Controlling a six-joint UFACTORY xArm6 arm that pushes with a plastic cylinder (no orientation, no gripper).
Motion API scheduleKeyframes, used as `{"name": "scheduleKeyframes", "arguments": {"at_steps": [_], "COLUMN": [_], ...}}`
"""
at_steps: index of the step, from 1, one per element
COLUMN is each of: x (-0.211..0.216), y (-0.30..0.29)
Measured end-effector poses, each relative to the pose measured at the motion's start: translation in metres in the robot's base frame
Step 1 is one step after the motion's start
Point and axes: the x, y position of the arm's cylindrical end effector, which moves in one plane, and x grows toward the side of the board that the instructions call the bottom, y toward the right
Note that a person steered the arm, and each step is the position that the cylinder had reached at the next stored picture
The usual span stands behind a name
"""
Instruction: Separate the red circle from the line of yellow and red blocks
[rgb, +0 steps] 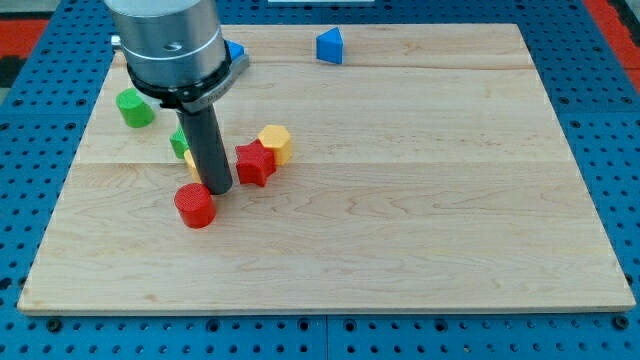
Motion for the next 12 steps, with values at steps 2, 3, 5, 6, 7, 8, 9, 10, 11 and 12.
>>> {"name": "scheduleKeyframes", "arguments": {"at_steps": [2, 3, 5, 6, 7, 8, 9, 10, 11, 12], "x": [-0.006, -0.009, -0.034, -0.042, -0.038, -0.02, 0.001, 0.018, 0.014, -0.016], "y": [0.012, 0.018, 0.025, 0.043, 0.043, 0.023, -0.007, -0.047, -0.07, -0.069]}}
